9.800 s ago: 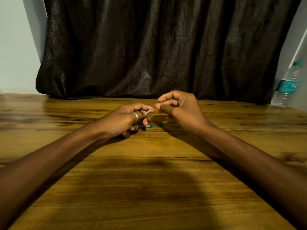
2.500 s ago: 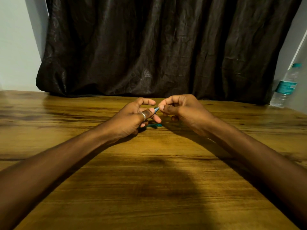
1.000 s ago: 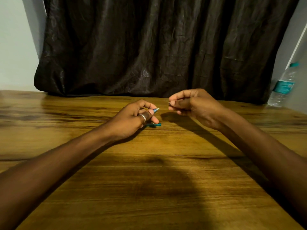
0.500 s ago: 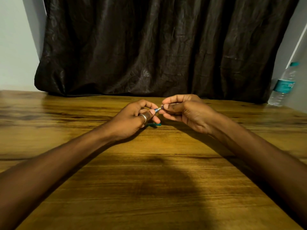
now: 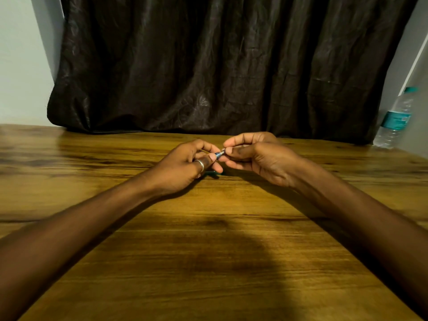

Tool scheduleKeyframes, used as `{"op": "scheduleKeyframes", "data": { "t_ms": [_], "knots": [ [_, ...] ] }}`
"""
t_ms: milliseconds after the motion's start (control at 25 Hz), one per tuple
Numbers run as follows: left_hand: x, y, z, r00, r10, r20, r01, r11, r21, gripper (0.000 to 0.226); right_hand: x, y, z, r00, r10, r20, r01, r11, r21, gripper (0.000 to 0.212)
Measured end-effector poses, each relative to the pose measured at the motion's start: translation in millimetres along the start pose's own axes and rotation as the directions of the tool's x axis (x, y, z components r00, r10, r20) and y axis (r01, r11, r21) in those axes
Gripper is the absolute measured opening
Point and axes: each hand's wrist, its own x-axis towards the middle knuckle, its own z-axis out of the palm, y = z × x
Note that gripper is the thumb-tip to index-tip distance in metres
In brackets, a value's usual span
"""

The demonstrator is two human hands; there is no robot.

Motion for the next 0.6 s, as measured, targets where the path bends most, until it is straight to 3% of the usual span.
{"op": "scheduleKeyframes", "data": {
  "t_ms": [600],
  "knots": [
    [-4.9, 8.8, -1.3, 0.998, -0.059, -0.008, 0.059, 0.998, 0.002, 0.021, -1.6, 5.5, 10.3, 0.993, -0.107, -0.049, 0.097, 0.981, -0.168, 0.018]
  ]
}}
